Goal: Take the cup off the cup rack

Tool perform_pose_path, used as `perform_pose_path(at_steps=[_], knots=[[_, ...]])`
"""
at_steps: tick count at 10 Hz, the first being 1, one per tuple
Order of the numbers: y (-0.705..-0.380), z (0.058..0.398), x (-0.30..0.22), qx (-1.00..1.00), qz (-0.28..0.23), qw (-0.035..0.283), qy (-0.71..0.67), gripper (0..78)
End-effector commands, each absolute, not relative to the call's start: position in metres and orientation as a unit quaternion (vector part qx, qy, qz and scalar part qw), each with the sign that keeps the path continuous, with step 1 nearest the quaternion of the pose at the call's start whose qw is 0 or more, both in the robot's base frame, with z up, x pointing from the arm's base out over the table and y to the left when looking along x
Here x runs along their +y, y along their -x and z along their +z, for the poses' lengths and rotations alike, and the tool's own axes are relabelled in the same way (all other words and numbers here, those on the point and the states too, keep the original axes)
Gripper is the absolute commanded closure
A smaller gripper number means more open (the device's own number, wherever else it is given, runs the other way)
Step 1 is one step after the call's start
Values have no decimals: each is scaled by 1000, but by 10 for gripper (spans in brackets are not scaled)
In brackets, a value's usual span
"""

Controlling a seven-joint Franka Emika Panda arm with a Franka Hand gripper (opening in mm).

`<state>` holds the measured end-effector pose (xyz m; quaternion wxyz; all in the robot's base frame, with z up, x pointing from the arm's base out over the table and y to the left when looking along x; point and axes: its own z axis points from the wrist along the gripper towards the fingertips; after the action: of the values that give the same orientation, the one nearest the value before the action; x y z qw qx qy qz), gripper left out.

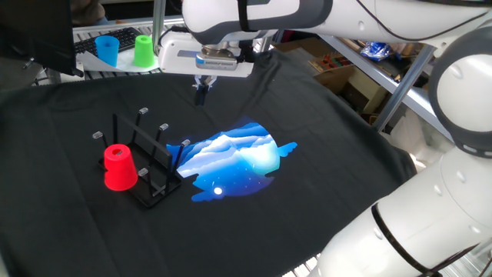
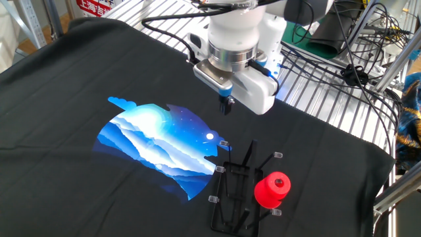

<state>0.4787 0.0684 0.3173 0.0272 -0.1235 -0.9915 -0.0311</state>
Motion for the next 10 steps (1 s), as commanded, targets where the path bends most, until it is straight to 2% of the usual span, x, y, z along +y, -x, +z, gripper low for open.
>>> perform_pose_path(at_steps=[1,6,10], knots=[[-479,319,68,-992,-15,35,119,776],[-479,319,68,-992,-25,57,114,776],[-479,319,68,-993,-34,56,100,776]])
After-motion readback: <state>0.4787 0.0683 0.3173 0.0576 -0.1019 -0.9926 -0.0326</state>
